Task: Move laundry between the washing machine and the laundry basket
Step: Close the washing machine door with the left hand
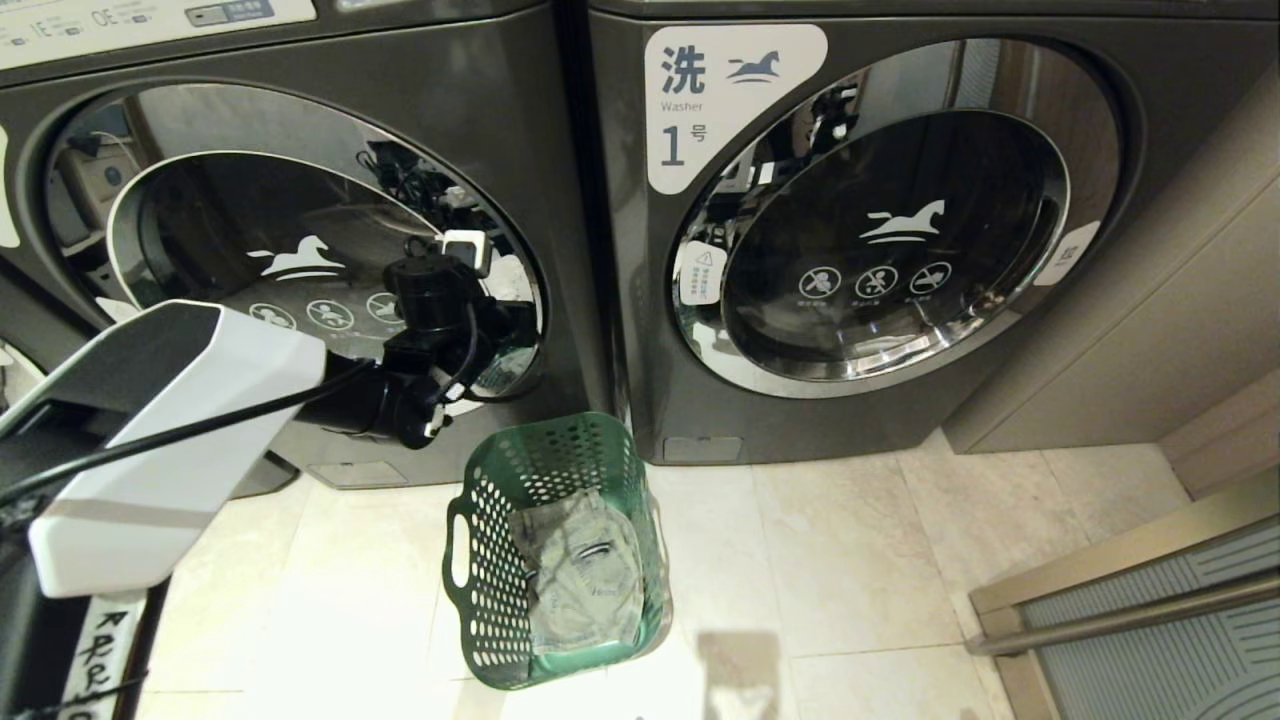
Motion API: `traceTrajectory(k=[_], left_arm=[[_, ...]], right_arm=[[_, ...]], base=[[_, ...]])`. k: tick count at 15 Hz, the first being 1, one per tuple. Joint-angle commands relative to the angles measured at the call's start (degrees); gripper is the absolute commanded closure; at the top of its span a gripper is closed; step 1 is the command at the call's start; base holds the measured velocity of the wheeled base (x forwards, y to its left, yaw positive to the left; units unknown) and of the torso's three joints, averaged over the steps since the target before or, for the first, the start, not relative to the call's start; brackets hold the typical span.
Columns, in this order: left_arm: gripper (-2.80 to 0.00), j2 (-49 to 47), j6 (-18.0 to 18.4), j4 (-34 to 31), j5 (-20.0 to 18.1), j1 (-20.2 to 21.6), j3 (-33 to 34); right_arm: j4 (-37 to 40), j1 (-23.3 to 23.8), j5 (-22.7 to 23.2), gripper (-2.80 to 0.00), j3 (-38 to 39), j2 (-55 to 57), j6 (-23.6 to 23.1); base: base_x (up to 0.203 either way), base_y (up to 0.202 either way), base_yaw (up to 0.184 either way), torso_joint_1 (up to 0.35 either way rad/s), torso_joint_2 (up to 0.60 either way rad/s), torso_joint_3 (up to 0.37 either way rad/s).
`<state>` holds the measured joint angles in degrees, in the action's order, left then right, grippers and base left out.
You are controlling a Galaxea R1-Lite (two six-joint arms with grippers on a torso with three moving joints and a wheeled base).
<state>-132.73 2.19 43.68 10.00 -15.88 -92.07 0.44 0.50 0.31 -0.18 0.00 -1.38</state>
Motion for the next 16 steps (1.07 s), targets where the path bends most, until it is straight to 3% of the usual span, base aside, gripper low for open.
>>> traceTrajectory(k=[1,5,8,11,16], left_arm=[[0.00,-5.15,0.10,1.23,0.96,0.06,-6.62],[0.00,-8.51,2.03,1.86,2.74,0.06,-11.81],[0.00,-5.15,2.22,1.83,3.06,-0.78,-8.01],[0.00,5.11,2.29,1.97,3.07,-1.91,5.37],[0.00,30.02,1.92,1.90,2.93,-2.53,29.68]], right_arm=[[0.00,0.01,0.04,0.00,0.01,0.09,-0.03],[0.00,0.02,0.04,0.00,0.01,0.09,-0.03],[0.00,0.03,0.04,0.00,0.01,0.09,0.15],[0.00,-0.03,-0.05,0.00,0.01,0.09,0.59],[0.00,-0.03,-0.03,0.00,-0.08,0.09,0.53]], base=[[0.000,0.000,0.000,0.000,0.00,0.000],[0.000,0.000,0.000,0.000,0.00,0.000],[0.000,0.000,0.000,0.000,0.00,0.000],[0.000,0.000,0.000,0.000,0.00,0.000],[0.000,0.000,0.000,0.000,0.00,0.000]])
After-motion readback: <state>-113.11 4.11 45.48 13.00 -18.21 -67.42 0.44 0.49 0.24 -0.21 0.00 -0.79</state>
